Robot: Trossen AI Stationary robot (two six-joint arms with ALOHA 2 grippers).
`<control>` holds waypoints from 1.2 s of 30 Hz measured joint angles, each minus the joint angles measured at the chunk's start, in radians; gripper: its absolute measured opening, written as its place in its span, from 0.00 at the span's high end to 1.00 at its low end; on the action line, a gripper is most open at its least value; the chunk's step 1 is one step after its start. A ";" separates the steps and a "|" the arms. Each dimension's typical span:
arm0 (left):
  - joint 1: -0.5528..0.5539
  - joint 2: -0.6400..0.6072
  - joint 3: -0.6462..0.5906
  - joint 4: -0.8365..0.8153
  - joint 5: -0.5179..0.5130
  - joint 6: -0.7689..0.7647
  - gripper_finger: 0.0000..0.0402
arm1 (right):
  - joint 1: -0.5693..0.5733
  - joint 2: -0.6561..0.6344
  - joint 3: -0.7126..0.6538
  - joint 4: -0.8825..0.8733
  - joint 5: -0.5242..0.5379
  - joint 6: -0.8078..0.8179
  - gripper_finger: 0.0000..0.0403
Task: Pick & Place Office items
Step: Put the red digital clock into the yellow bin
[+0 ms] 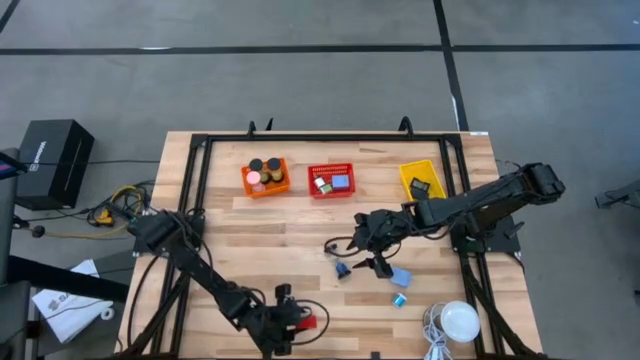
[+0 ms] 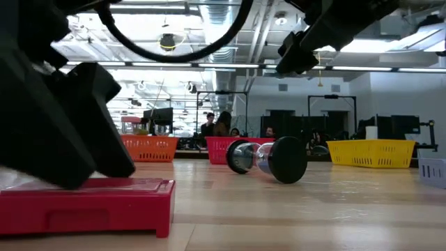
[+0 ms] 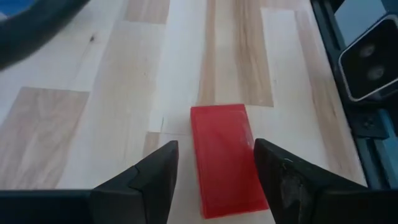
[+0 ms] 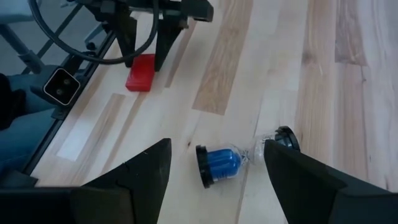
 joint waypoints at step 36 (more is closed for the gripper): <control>0.040 -0.087 -0.075 -0.050 -0.074 -0.001 0.60 | 0.067 0.000 0.000 0.091 0.162 -0.431 0.38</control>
